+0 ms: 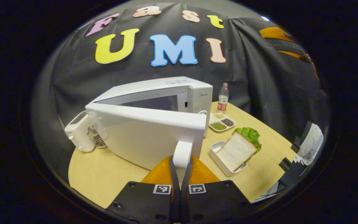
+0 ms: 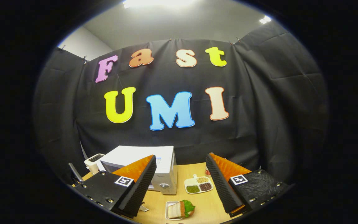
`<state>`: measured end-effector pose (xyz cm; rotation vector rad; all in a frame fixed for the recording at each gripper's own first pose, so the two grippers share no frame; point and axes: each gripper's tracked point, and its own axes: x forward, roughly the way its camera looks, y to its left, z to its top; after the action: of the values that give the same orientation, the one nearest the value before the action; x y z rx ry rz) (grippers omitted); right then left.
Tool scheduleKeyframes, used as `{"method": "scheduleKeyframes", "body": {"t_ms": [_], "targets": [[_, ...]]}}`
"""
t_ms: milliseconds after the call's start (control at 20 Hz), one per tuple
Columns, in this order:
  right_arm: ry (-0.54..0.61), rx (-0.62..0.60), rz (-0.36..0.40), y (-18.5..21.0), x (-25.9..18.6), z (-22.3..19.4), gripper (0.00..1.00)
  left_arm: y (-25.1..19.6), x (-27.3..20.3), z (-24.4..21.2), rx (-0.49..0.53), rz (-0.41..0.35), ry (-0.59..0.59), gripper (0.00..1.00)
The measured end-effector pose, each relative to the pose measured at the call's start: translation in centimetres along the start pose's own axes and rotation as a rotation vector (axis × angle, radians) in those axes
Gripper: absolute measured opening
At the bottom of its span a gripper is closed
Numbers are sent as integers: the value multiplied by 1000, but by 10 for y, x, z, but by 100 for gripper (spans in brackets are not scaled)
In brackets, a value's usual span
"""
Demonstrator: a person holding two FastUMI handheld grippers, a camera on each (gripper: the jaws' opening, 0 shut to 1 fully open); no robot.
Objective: Open the microwave oven with the left hand, put the food in, and close the microwave oven.
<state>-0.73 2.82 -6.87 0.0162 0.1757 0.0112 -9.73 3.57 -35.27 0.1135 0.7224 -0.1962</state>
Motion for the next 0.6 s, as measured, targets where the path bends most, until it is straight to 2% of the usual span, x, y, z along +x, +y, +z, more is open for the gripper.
{"method": "scheduleKeyframes", "body": {"t_ms": [600], "targets": [[4, 26, 63, 93, -14, -20, 97, 93, -91, -62, 40, 43, 26, 6]]}}
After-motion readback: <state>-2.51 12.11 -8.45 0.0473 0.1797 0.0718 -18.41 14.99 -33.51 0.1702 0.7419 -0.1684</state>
